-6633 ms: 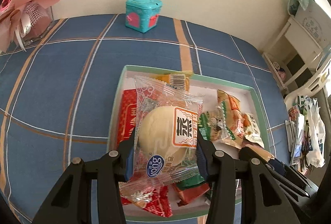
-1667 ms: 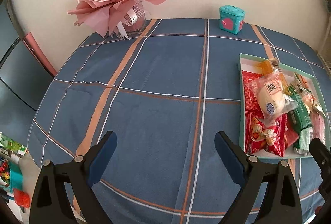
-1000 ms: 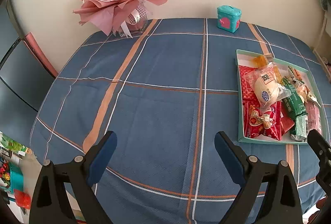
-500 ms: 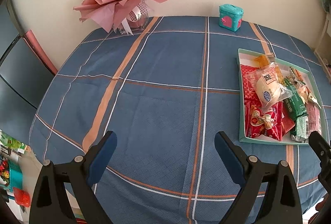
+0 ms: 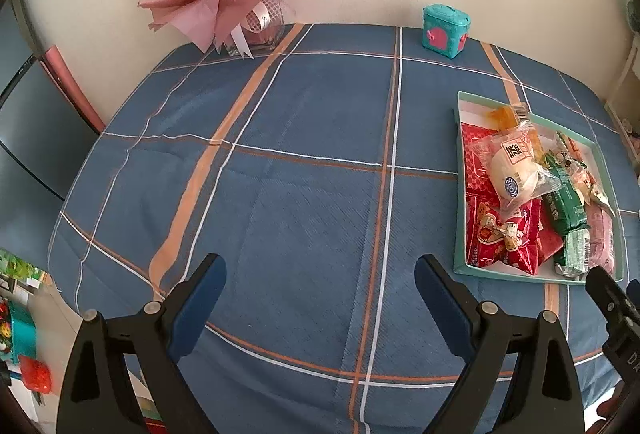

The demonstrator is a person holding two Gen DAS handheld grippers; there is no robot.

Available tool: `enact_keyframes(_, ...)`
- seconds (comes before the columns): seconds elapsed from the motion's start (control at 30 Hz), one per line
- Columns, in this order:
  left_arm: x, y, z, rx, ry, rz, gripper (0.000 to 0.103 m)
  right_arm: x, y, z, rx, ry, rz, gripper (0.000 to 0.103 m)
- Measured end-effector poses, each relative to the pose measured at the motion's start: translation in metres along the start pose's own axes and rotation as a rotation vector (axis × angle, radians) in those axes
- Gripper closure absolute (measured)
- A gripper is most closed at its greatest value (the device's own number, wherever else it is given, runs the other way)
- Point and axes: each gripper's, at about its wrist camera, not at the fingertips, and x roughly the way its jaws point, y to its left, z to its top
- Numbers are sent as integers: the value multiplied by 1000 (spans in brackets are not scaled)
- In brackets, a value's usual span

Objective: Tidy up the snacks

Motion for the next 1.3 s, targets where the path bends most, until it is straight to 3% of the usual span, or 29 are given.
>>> enact_keyframes(1.3,4,-11,-2,50,12,15,8,0,7,-1,-35,10,-10,0)
